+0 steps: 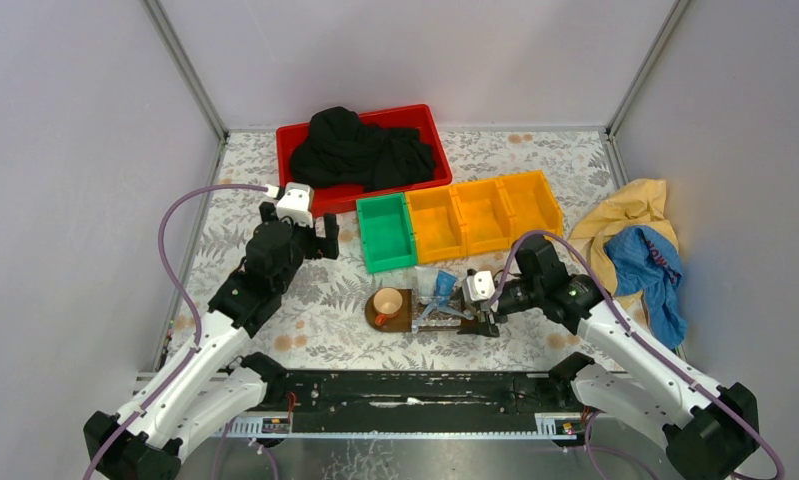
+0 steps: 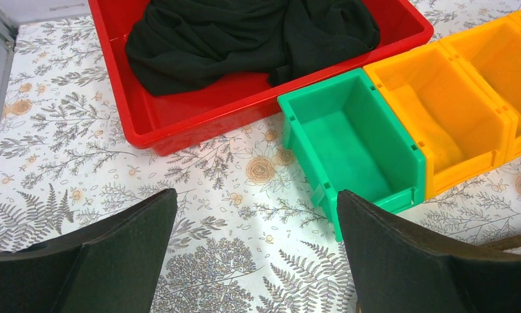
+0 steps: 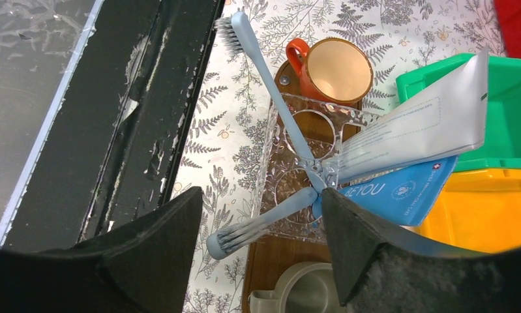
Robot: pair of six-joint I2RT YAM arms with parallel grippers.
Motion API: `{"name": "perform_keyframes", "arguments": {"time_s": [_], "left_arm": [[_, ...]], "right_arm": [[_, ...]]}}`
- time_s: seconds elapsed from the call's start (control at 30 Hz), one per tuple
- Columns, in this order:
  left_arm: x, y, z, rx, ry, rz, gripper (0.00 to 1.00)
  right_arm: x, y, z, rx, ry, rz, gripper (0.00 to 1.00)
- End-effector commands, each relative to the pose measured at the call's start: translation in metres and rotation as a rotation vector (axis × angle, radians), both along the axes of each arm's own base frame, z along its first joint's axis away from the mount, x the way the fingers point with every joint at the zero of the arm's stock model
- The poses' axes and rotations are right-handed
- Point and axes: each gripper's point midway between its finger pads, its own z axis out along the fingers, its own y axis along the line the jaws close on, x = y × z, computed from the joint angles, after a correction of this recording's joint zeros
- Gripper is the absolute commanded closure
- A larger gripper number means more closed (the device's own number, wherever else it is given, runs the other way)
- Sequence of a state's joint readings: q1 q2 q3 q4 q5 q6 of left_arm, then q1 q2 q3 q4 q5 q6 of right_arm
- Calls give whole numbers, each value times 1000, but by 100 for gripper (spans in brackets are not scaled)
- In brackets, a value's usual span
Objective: Prepare toiletry sets of a toothbrush and toothpaste on the tray
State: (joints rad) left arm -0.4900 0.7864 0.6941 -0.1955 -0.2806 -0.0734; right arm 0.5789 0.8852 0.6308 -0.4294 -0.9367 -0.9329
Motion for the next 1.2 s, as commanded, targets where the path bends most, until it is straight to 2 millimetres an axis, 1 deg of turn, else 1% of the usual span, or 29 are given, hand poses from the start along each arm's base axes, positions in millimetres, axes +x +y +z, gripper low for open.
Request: {"name": "perform_keyframes", "arguments": {"time_s": [0.0,0.17,0.3,0.4,0.47,0.53,0.6,0.63,0.7,0.73,0.77,0.8,0.83,0.87,0.93,1.07,1.17], "left_arm": [[5,0,10,-16,-41,5,0],[4,0,12,-23,-46,5,0],[2,-5,22,-66,-61,-17,0],[-4,-16,39,-129,-66,-66,0],[-10,-23,53,-184,-56,-96,0],[-18,-31,73,-248,-45,-136,0],[-29,-42,100,-318,-43,-200,0],[-35,-47,116,-347,-51,-232,0],[-46,-55,151,-402,-70,-298,0],[-52,-59,170,-430,-85,-331,0],[-57,-64,186,-452,-93,-366,0],[-65,-66,211,-477,-123,-401,0],[-71,-68,228,-498,-138,-428,0],[-76,-69,244,-514,-151,-452,0],[-88,-70,275,-541,-185,-496,0],[-108,-66,322,-582,-252,-542,0],[-121,-59,345,-590,-299,-548,0]], "right_arm": [[-5,6,27,56,-10,22,22],[-7,-3,47,68,-11,-3,0],[-18,-16,65,68,4,4,1],[-22,-27,86,51,-1,-39,1],[-18,-34,105,40,-14,-101,1],[-1,-40,128,39,-12,-239,1],[30,-51,160,64,-3,-478,1],[50,-61,178,94,-12,-634,1],[86,-95,221,206,-14,-994,1],[95,-112,242,259,-31,-1115,1],[96,-122,261,300,-54,-1174,1],[95,-131,279,333,-68,-1220,1],[89,-140,304,379,-96,-1241,1],[86,-144,317,402,-113,-1249,1],[74,-144,345,444,-159,-1207,1],[62,-142,383,511,-184,-1165,1],[56,-140,405,568,-179,-1151,1]]}}
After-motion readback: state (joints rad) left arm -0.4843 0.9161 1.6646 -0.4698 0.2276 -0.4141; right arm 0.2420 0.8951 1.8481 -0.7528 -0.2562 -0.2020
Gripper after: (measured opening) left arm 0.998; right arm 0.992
